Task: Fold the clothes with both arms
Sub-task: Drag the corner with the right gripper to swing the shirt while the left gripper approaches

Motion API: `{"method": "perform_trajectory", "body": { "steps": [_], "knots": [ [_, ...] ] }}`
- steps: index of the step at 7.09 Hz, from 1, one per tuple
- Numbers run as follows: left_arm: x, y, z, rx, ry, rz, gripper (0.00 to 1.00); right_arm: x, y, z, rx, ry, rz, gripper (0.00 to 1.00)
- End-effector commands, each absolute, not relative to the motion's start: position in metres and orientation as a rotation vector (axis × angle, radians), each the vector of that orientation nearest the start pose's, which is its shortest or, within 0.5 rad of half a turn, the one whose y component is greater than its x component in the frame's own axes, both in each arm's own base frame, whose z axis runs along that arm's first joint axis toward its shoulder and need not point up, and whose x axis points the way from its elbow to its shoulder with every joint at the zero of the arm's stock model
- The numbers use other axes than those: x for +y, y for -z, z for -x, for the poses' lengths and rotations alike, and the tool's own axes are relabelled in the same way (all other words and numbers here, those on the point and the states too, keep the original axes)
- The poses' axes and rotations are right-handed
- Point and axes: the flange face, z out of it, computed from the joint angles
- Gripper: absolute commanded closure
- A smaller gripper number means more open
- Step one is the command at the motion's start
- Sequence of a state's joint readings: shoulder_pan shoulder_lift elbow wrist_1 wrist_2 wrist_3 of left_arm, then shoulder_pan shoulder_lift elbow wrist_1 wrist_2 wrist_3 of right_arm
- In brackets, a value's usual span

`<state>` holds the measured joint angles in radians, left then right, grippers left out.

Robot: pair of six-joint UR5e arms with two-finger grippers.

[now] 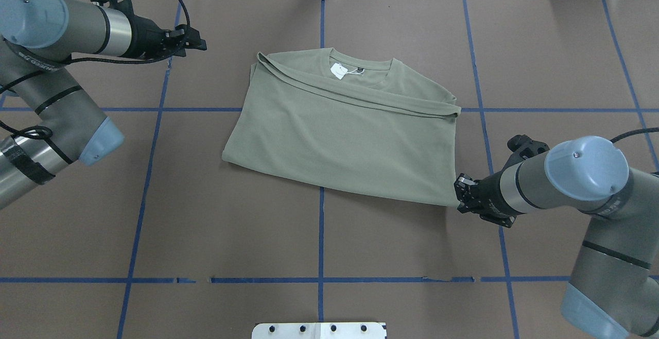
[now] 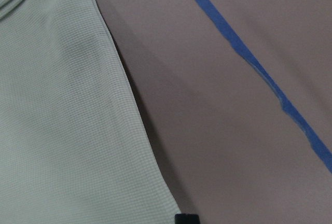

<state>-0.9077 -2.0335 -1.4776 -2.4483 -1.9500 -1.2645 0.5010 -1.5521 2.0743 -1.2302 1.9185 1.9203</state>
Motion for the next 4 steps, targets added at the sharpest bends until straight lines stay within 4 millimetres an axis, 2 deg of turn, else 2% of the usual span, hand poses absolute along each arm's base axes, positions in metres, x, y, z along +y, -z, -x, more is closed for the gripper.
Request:
{"method": "perform_trajectory", "body": {
  "steps": [1,2,4],
  "knots": [
    [-0.579,-0.336,-0.331,1.212,0.277,-0.432,0.38,-0.279,-0.380,0.364,-0.865,-0.582,0.374,1.00],
    [-0.573,-0.334,-0.330,1.228,0.257,-0.412,0.38,-0.261,-0.374,0.371,-0.856,-0.574,0.444,1.00],
    [-0.543,-0.331,-0.316,1.277,0.217,-0.353,0.38,-0.222,-0.366,0.386,-0.825,-0.501,0.551,1.00]
  ]
}}
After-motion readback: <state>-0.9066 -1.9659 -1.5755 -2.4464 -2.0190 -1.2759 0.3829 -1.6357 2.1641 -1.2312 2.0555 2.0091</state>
